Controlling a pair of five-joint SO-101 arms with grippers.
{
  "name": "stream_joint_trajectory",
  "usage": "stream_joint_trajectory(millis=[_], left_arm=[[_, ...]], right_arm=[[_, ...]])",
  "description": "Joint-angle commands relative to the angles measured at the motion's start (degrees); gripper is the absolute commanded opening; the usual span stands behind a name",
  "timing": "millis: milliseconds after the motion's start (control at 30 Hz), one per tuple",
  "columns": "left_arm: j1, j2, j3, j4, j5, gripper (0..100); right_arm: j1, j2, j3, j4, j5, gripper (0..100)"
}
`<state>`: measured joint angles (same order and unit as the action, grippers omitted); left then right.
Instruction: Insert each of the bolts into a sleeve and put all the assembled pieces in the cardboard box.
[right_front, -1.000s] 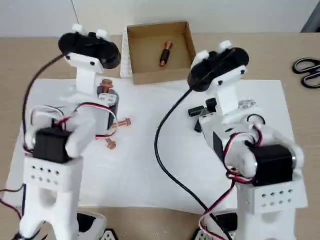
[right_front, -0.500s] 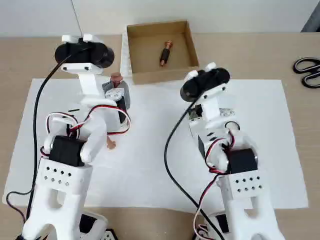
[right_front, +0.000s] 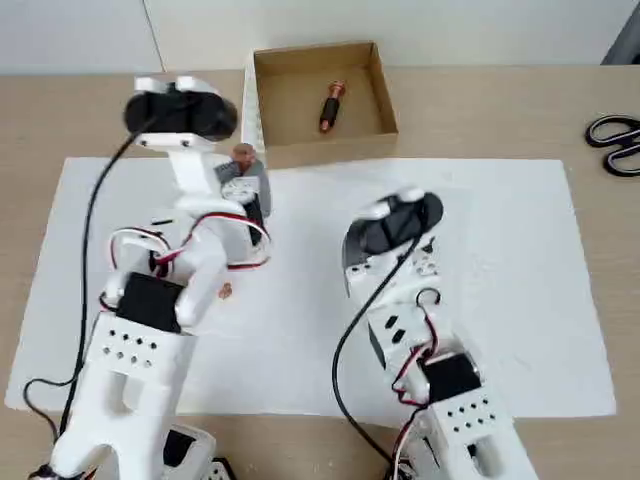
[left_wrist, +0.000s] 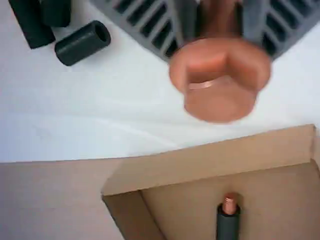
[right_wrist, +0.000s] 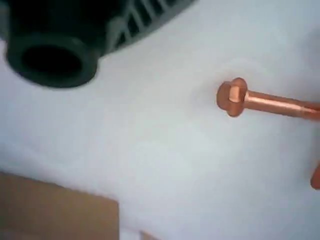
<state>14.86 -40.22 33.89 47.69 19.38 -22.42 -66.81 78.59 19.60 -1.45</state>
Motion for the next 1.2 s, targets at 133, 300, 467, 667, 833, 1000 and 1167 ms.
stream_joint_trajectory(millis=[133, 300, 467, 667, 833, 1000, 1167], left_arm=[[6.15, -2.11, 0.04, -5.80, 0.18, 1], [6.95, -2.20, 4.62, -13.63, 0.26, 1], [8.79, -2.20, 9.36, -18.29, 0.09, 1], [12.13, -2.29, 9.45, -18.20, 0.26, 1], [12.48, -2.29, 9.71, -18.20, 0.97, 1], [12.48, -2.02, 9.80, -18.20, 4.75, 1], [12.48, -1.93, 11.82, -18.37, 4.92, 1]], right_arm=[[-0.22, -5.49, 4.66, -3.12, -0.97, 0.4], [-3.03, -7.25, 6.15, -2.95, -1.05, 0.4], [-7.08, -7.52, 6.51, -3.30, -0.97, 0.4], [-7.25, -7.52, 6.77, -3.30, -0.97, 0.4], [-7.25, -7.52, 6.77, -3.30, -0.97, 0.4], [-7.25, -7.52, 6.77, -3.30, -0.97, 0.4], [-7.25, -7.52, 6.77, -3.30, -0.97, 0.4]])
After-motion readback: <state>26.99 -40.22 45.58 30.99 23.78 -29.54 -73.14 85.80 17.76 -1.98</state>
